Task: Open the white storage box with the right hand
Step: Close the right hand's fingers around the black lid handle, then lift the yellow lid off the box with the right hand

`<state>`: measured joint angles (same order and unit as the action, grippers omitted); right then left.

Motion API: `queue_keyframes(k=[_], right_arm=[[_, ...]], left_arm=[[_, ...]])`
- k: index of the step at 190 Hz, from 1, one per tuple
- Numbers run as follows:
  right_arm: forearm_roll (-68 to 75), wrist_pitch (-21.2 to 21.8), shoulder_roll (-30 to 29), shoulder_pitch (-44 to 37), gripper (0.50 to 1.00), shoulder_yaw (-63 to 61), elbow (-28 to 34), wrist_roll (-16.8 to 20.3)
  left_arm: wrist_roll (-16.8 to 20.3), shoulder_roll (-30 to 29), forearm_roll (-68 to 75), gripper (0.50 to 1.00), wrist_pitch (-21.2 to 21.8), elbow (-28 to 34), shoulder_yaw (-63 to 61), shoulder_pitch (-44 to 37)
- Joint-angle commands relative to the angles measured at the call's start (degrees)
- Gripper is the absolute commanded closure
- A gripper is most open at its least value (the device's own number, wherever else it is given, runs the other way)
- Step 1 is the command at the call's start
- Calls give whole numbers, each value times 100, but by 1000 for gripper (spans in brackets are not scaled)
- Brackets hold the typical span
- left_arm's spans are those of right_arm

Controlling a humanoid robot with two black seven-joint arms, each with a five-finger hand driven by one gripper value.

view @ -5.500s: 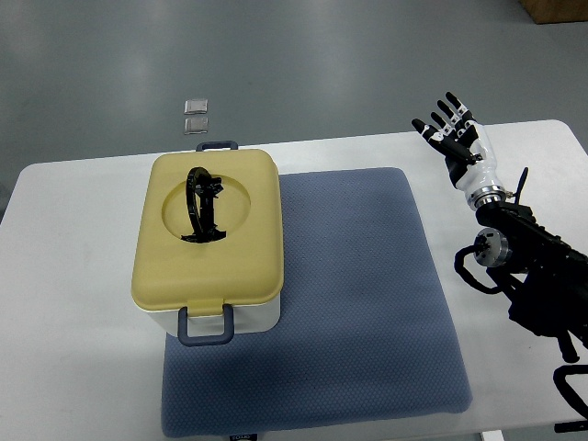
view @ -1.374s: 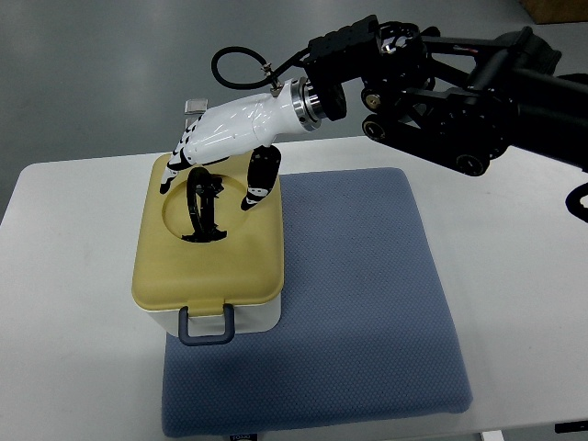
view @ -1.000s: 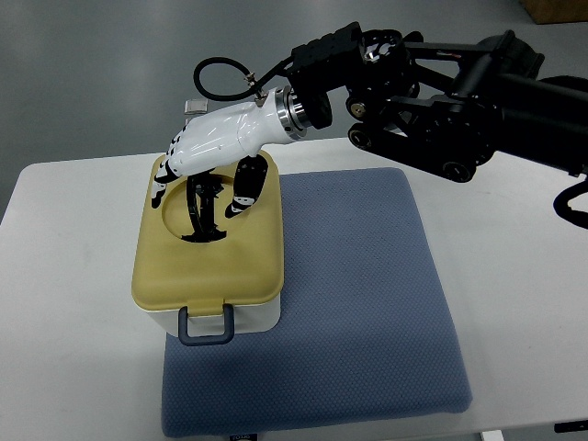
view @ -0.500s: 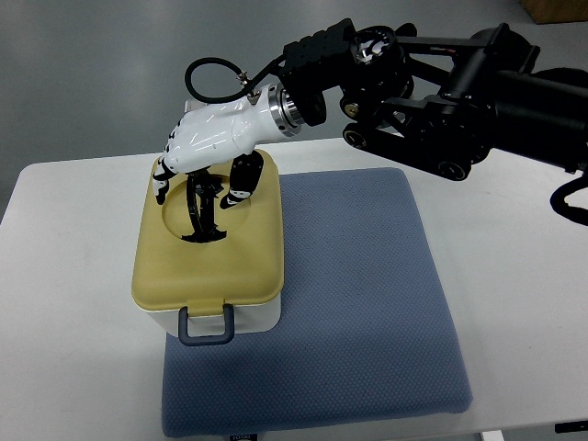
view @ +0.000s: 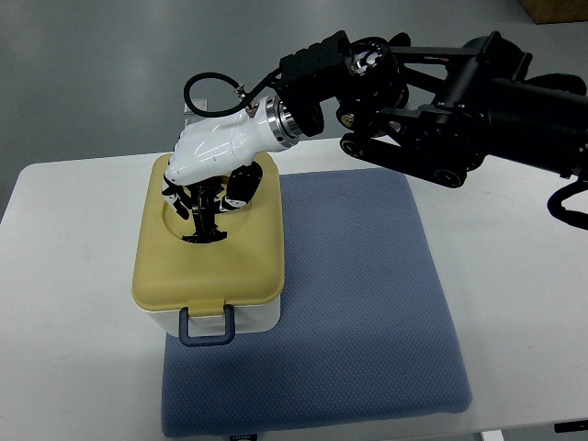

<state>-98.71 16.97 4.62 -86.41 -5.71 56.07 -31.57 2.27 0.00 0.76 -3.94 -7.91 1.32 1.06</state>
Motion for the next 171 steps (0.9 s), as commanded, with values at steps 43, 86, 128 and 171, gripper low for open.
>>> queue_keyframes(k=[43,86,128,171], right_arm=[[9,0,-13,-8,1000,-9,0,-7],[18,0,13,-34,1000,-27,0,-25],[18,0,66,-61,1000,-97,0,-34],[36,-79,303,-69,1000,-132,-123,-42]], left_arm=[[2,0,3,500,-1,0,0,0],[2,0,-6,500,-1,0,0,0],[2,0,3,500,-1,0,0,0],[2,0,-6,500,-1,0,0,0]])
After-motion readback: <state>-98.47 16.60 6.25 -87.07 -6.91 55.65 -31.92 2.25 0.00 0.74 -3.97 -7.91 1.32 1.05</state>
